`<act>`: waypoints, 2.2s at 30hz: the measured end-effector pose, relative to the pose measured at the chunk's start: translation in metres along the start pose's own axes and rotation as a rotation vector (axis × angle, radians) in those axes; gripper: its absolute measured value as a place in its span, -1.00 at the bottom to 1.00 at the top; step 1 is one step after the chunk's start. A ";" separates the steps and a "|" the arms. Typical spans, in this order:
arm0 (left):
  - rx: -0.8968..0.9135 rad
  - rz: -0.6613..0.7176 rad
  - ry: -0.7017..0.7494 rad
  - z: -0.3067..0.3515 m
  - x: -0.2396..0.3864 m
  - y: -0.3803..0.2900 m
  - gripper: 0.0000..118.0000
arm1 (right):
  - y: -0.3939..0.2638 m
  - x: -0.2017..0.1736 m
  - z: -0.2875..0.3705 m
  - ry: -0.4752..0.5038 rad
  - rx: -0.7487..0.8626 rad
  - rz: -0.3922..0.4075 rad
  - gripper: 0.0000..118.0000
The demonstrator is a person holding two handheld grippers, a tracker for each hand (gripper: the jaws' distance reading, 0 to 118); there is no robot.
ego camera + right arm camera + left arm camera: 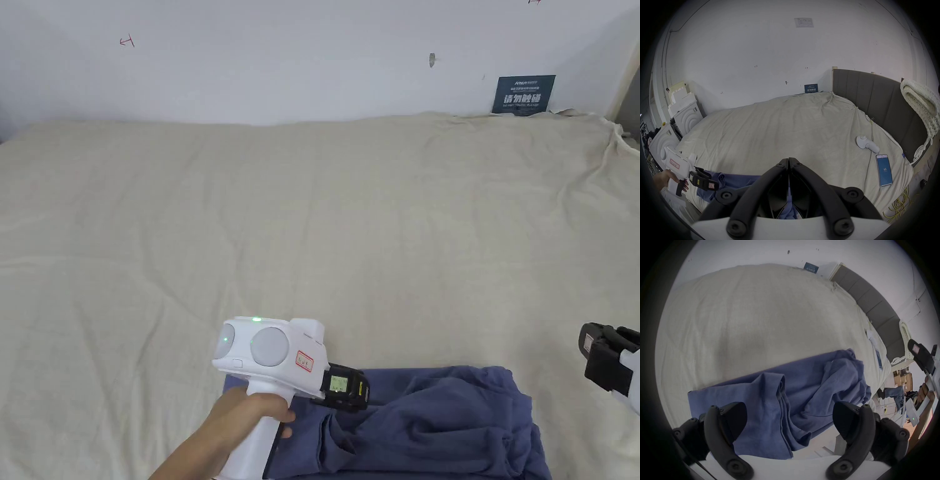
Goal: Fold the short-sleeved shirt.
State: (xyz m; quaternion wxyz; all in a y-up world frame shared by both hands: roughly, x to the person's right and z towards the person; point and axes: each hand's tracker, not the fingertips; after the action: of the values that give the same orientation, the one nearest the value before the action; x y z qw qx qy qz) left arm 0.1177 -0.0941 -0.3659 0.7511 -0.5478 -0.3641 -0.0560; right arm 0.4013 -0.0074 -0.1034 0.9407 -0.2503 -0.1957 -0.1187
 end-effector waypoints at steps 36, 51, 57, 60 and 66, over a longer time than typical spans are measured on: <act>0.240 0.017 0.087 -0.045 0.006 -0.089 -1.00 | -0.002 -0.007 0.006 0.013 -0.013 -0.006 -1.00; 0.335 0.025 -0.028 0.017 0.001 -0.075 -1.00 | -0.004 0.008 0.003 0.002 -0.014 -0.010 -1.00; 0.357 0.108 -0.046 0.072 -0.062 -0.060 -1.00 | -0.002 0.008 0.000 0.010 -0.012 -0.005 -1.00; 0.361 0.140 -0.014 0.088 -0.093 -0.058 -1.00 | -0.002 0.006 -0.002 0.016 -0.013 -0.003 -1.00; 0.239 0.249 -0.069 0.088 -0.144 -0.058 -0.92 | -0.003 -0.006 -0.002 0.026 -0.021 0.004 -1.00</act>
State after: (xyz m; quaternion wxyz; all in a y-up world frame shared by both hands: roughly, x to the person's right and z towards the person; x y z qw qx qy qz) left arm -0.0584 -0.0863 -0.3962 0.7990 -0.4971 -0.3231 0.1001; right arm 0.3959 -0.0102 -0.1065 0.9408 -0.2588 -0.1817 -0.1223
